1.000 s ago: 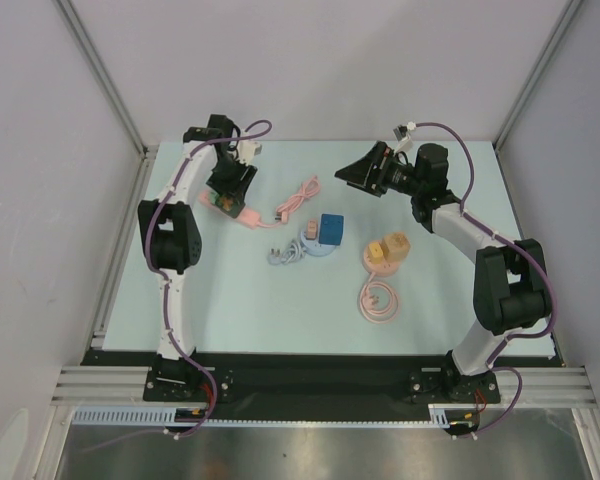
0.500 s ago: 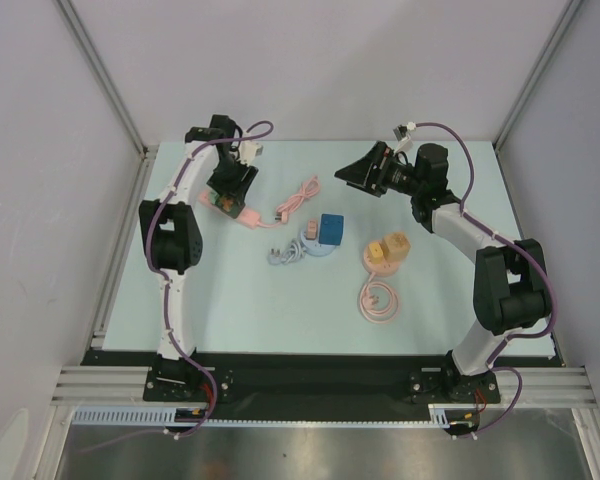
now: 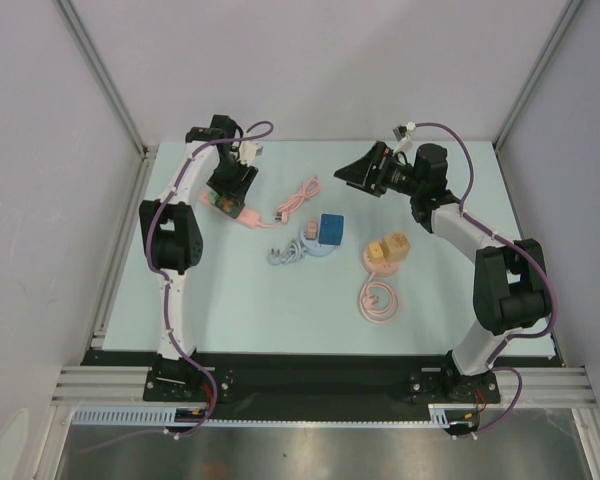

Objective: Insert the plug

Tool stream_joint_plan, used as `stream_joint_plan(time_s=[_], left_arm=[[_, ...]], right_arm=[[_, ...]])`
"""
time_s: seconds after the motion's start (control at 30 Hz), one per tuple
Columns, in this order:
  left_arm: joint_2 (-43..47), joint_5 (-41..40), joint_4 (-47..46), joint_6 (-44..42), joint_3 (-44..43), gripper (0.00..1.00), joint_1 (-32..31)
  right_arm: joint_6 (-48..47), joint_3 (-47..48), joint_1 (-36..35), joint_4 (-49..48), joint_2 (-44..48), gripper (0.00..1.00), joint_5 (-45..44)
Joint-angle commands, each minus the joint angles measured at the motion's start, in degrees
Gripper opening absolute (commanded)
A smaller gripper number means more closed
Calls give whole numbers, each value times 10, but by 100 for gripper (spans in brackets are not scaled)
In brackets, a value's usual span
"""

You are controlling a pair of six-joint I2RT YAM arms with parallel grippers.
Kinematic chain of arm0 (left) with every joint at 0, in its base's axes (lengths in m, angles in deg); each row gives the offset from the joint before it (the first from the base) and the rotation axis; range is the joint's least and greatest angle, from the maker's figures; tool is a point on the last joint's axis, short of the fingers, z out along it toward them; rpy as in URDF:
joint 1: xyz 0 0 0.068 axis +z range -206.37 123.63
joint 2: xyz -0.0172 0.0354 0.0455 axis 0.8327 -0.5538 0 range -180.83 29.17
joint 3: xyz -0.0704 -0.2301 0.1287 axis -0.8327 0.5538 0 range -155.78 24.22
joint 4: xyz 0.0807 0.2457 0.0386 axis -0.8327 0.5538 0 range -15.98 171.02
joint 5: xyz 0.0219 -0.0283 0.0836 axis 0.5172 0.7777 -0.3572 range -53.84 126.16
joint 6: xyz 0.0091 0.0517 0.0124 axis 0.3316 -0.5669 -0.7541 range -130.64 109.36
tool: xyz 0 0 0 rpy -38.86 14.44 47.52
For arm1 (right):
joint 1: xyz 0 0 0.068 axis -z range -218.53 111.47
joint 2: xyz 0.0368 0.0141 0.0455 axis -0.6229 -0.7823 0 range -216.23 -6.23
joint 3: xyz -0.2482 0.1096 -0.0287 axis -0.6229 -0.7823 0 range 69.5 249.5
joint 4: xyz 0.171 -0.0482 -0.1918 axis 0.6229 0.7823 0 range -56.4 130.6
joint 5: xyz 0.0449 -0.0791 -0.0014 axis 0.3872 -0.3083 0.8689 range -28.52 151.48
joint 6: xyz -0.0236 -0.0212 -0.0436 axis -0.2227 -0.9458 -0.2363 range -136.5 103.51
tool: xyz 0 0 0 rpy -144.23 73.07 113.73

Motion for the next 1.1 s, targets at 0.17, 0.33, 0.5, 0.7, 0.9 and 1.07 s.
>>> stream_joint_plan(time_s=[0.17,0.33,0.5,0.7,0.9,1.07], left_arm=[[42,-16,30,0,-2,0,1],[19,6,28,-13,-15,0,6],[-14,22,26,-19,-19,0,9],[-41,31,18,-21,-29,0,11],[-59,39,20,-27,-48,0,14],[-71,33,17,-22,-50,0,15]], right_arm=[[-15,14,-6,-4,0,100,-4],[-17,15,-7,-4,0,100,-4],[-24,17,-6,4,-2,100,-8],[-24,19,-7,4,-8,100,-9],[-24,20,-9,3,-16,100,-9],[-25,20,-9,3,-16,100,-10]])
